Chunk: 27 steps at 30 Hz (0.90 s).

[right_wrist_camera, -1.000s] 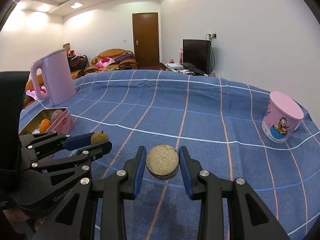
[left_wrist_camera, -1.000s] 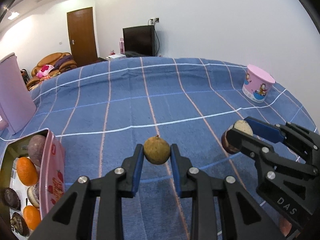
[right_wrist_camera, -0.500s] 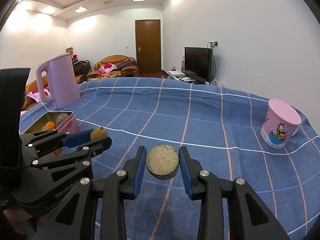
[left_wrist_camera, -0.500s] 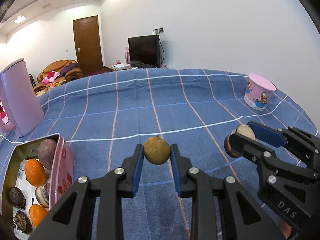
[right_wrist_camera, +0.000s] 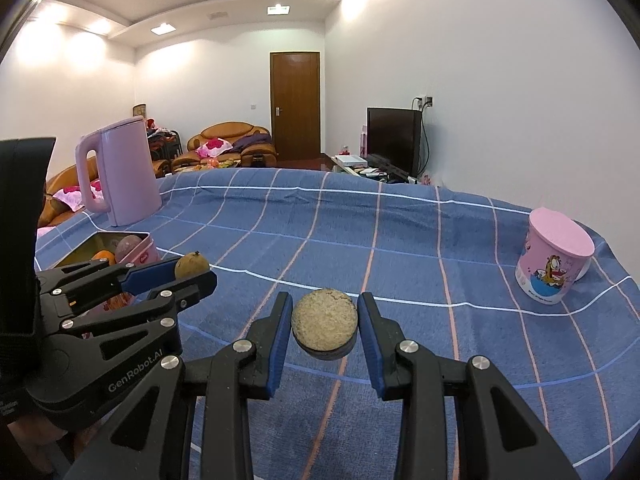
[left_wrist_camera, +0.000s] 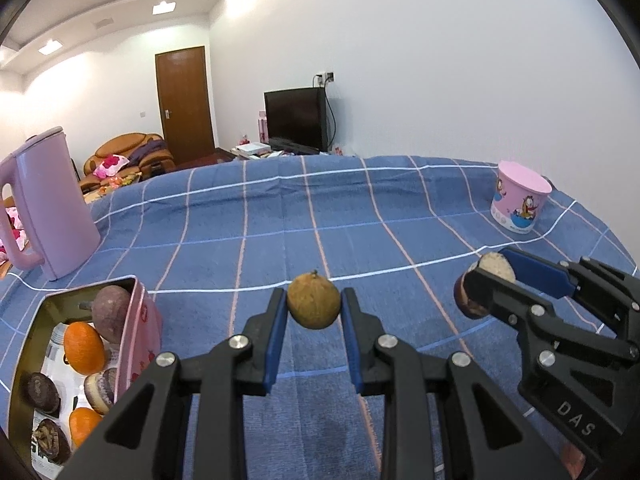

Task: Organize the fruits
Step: 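Carry the brown fruit and the jar over the tin with both grippers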

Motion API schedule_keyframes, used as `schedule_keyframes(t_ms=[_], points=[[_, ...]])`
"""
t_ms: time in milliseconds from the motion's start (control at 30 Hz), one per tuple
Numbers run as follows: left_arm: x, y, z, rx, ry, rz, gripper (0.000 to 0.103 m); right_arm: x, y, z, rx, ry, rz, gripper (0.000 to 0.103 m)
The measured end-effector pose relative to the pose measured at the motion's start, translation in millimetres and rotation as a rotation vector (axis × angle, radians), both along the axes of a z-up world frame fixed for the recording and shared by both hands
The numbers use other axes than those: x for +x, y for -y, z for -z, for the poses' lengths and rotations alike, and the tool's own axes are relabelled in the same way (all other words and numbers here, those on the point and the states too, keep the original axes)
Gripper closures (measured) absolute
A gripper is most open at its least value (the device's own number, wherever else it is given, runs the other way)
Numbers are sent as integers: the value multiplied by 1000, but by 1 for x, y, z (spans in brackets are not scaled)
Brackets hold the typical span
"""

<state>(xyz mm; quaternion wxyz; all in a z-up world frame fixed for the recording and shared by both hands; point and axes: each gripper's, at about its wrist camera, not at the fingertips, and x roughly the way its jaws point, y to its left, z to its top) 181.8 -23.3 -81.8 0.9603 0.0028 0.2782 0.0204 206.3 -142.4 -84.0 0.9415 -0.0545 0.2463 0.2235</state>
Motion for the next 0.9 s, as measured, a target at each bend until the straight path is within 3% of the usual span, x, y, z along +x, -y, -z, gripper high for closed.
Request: schedule_keyframes(t_ms=[900], points=[[-18,-2,-8,11,97,-34,74,-15,2,-6,12,79,13,68]])
